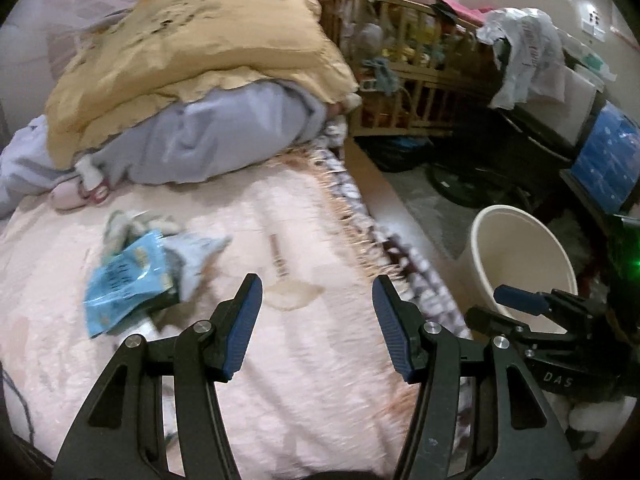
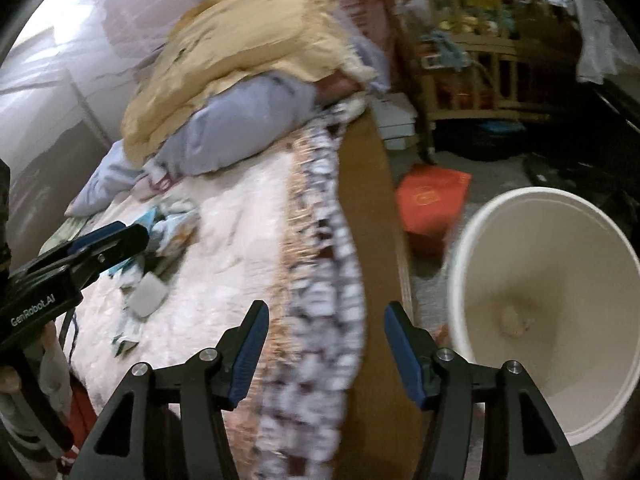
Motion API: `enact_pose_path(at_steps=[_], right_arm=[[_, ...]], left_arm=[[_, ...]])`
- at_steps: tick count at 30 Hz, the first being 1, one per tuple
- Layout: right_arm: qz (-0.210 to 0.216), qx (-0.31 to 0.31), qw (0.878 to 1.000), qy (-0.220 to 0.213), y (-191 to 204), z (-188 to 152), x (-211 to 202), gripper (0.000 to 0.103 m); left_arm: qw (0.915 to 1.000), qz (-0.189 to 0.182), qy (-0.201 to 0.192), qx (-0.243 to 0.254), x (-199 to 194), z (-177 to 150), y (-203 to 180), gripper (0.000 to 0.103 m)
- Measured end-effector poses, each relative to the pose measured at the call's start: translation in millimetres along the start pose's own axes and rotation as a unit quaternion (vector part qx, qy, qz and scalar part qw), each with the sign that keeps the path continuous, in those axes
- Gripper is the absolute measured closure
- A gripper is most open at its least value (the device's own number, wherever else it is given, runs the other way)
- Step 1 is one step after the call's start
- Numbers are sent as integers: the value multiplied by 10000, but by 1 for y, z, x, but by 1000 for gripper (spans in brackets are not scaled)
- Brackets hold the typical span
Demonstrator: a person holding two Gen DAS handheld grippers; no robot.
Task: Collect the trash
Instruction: 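Return both tools to the trash pile on the bed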
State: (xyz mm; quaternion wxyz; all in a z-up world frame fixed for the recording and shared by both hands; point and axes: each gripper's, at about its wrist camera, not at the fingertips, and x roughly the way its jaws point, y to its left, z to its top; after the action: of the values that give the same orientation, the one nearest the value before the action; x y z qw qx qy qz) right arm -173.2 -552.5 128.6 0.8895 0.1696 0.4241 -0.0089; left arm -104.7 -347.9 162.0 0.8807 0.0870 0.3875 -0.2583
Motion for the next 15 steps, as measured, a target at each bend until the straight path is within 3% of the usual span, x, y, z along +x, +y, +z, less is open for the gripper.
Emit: enact_pose_path(at_steps=[15], right_arm=[[518,-567,9965,337,84,-2,39,41]], left_arm=[[9945,794,248,-638,-26,-60,111,47]])
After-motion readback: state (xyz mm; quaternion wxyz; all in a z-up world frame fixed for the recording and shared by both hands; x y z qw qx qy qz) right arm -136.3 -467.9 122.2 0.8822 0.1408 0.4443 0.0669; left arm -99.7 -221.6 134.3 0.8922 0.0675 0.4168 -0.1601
